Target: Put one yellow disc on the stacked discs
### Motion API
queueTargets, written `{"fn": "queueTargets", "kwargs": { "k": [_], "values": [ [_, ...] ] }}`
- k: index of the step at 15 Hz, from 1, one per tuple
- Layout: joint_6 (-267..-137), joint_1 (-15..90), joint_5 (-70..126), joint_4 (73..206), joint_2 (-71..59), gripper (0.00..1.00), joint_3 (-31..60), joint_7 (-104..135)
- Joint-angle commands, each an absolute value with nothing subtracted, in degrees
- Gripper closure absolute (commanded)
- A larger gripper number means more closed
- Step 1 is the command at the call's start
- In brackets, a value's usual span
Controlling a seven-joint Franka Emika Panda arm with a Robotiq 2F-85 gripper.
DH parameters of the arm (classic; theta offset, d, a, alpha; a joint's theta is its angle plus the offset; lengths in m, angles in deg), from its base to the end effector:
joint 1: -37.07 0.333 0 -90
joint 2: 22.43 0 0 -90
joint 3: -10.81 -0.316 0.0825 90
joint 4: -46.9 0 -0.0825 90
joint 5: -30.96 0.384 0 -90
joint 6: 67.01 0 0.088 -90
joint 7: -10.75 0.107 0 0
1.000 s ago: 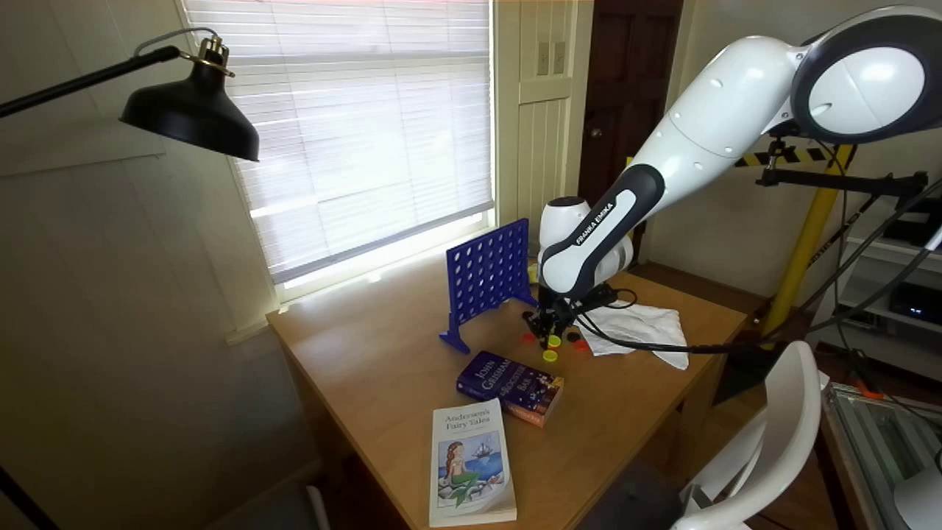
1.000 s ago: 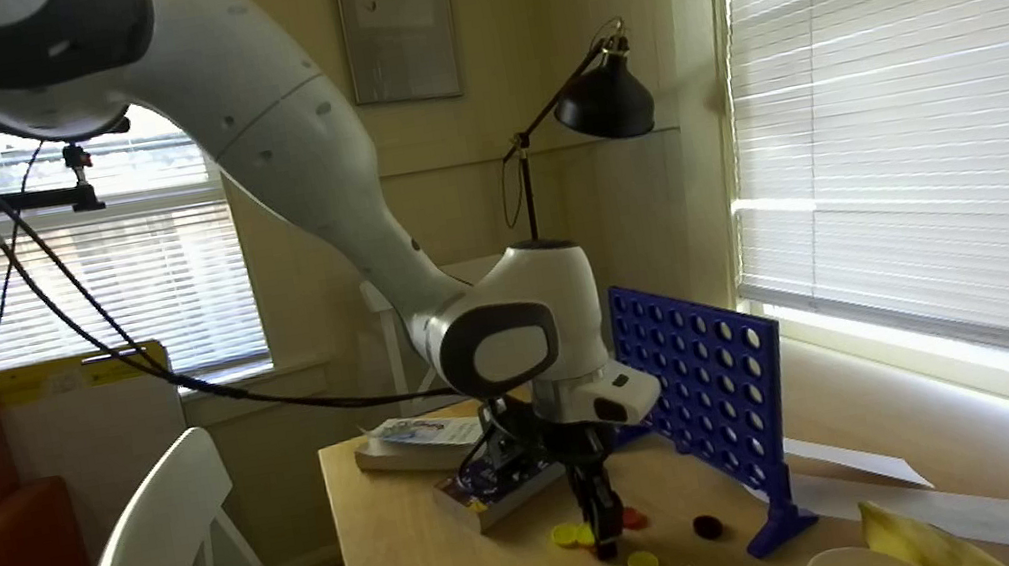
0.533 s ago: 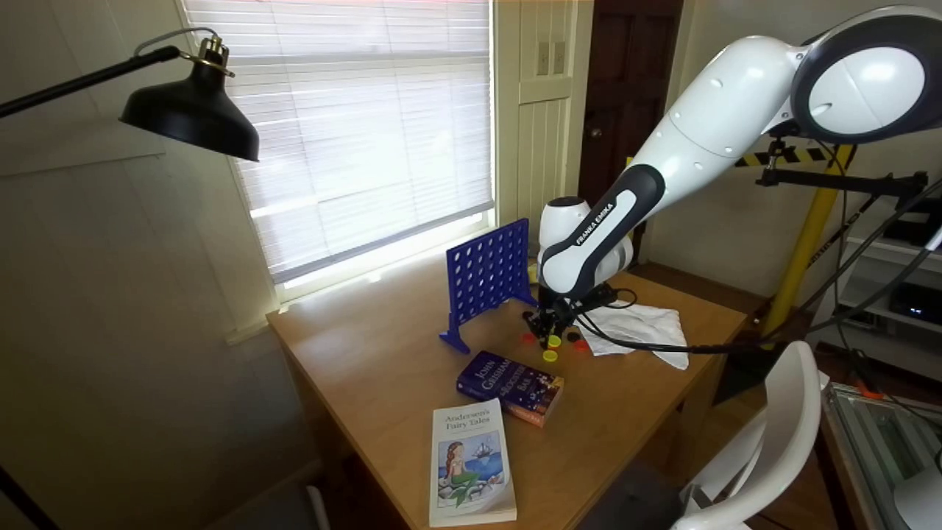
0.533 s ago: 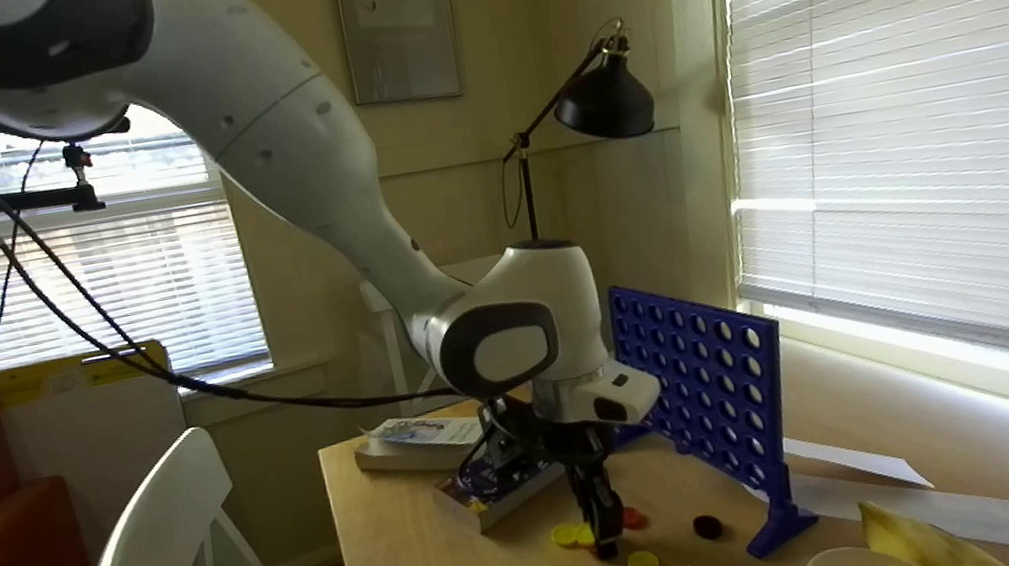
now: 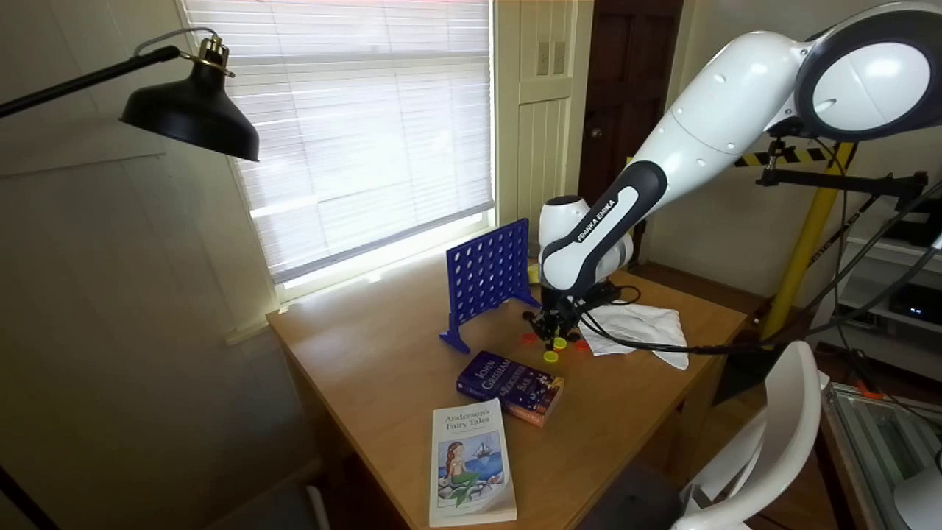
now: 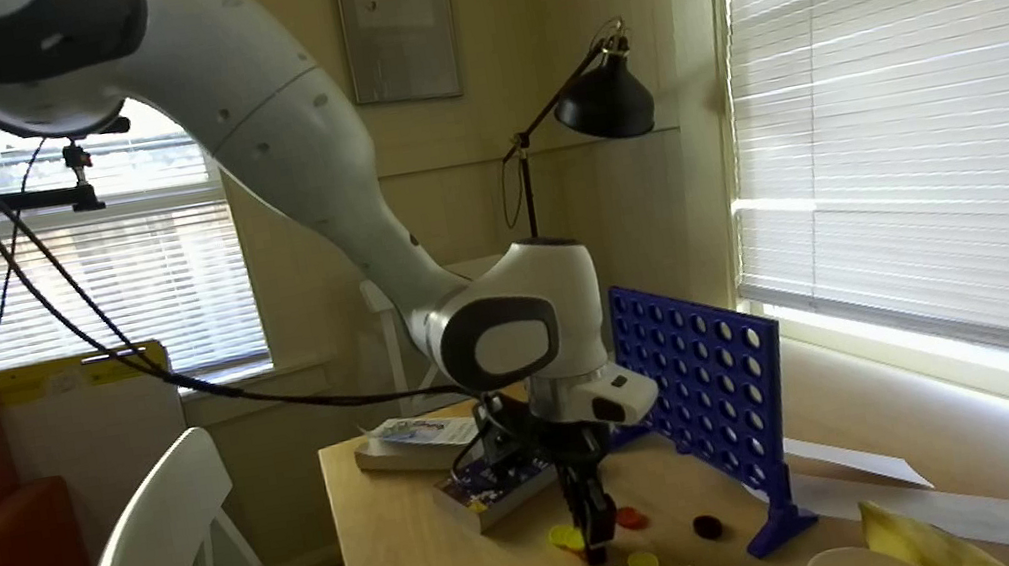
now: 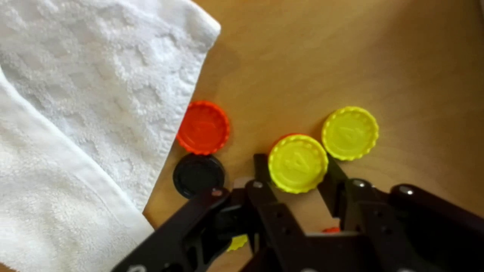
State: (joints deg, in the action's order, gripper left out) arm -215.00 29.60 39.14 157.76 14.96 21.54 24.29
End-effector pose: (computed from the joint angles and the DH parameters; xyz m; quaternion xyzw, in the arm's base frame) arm 0.5881 -0.1933 0.1501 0.9496 -0.3129 0.0050 0.0187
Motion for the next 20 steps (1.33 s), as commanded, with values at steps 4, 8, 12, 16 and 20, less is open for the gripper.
{"fn": "queueTargets", "kwargs": {
  "k": [4, 8, 12, 16, 20],
  "values": [
    [-213.9, 29.4, 37.6, 157.6, 14.9, 0.89, 21.6, 23.6],
    [-214.3, 29.3, 37.7, 157.7, 14.8, 0.51, 21.5, 23.2],
    [-214.9, 29.2, 37.9, 158.4, 13.9, 0.17, 21.2, 22.5],
    [-215.2, 29.2, 37.8, 159.6, 12.3, 0.0, 21.0, 21.5],
    [-215.1, 28.8, 37.2, 160.8, 10.2, 0.0, 20.5, 17.7]
  ]
}}
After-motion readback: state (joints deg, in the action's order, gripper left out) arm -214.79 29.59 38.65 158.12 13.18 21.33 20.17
